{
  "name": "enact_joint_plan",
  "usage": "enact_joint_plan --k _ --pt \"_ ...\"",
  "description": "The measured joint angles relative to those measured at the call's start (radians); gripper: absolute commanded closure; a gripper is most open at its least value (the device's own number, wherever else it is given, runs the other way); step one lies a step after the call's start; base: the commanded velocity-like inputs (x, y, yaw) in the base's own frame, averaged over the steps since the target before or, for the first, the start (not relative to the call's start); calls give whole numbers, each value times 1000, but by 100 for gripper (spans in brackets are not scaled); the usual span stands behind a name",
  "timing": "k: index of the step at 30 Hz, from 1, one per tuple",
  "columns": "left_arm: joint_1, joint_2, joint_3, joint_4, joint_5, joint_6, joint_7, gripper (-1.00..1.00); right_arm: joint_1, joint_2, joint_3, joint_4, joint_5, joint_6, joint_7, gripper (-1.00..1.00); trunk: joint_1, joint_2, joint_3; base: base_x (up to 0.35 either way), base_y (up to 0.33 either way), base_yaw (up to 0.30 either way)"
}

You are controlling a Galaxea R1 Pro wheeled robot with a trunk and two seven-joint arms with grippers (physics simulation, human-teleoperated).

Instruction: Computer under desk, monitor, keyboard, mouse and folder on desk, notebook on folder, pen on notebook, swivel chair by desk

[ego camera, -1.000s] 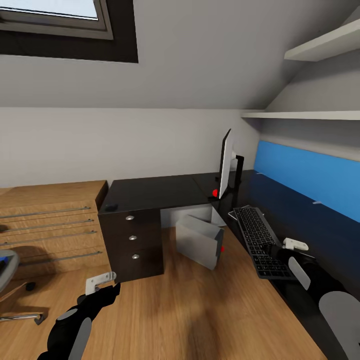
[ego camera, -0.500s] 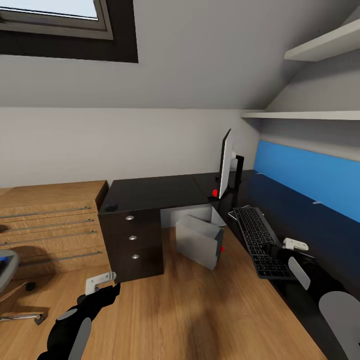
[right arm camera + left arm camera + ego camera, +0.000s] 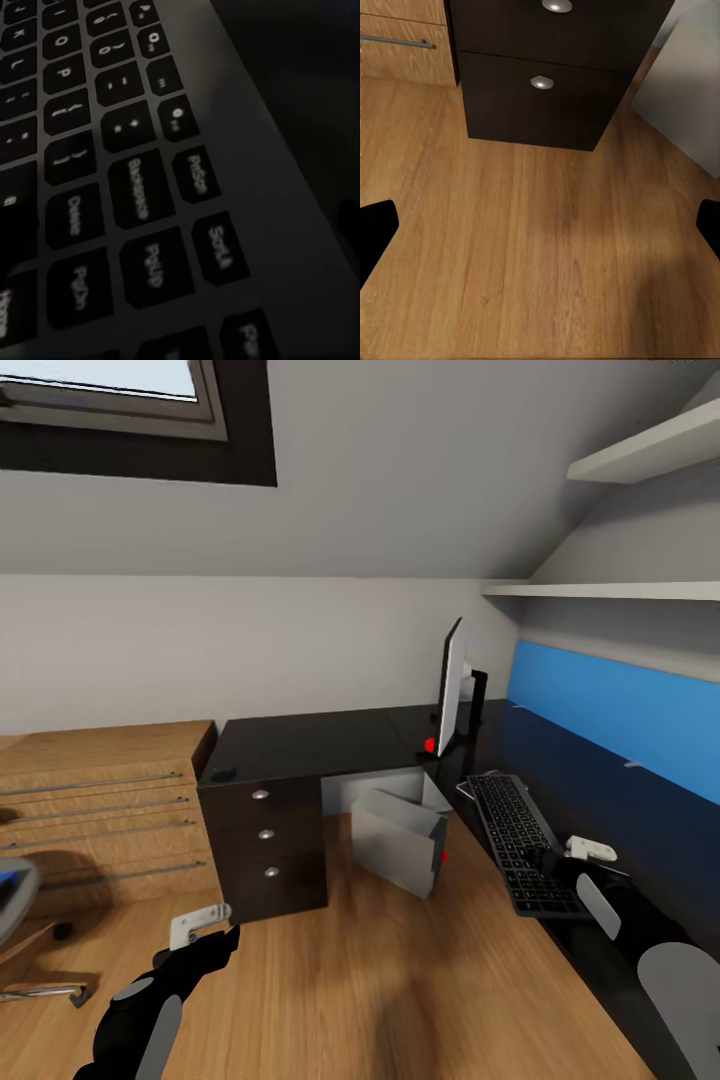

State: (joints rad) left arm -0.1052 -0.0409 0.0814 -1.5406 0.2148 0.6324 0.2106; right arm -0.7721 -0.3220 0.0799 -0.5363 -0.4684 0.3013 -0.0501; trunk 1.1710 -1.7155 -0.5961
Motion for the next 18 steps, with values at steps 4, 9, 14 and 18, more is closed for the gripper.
enact_joint_plan --k 4,9,14,18 --pt "0 0 1 0 0 0 0 -100 0 0 1 0 0 0 -1 -100 0 0 0 -87 0 0" --pt "0 0 5 0 0 0 0 -100 0 0 2 1 0 0 -1 -100 0 0 0 -16 0 0" --pt "0 0 5 0 0 0 0 -100 0 0 2 1 0 0 0 -100 0 0 0 -192 0 0" --pt "0 0 6 0 0 0 0 -100 0 0 2 1 1 0 -1 -100 0 0 0 -138 0 0"
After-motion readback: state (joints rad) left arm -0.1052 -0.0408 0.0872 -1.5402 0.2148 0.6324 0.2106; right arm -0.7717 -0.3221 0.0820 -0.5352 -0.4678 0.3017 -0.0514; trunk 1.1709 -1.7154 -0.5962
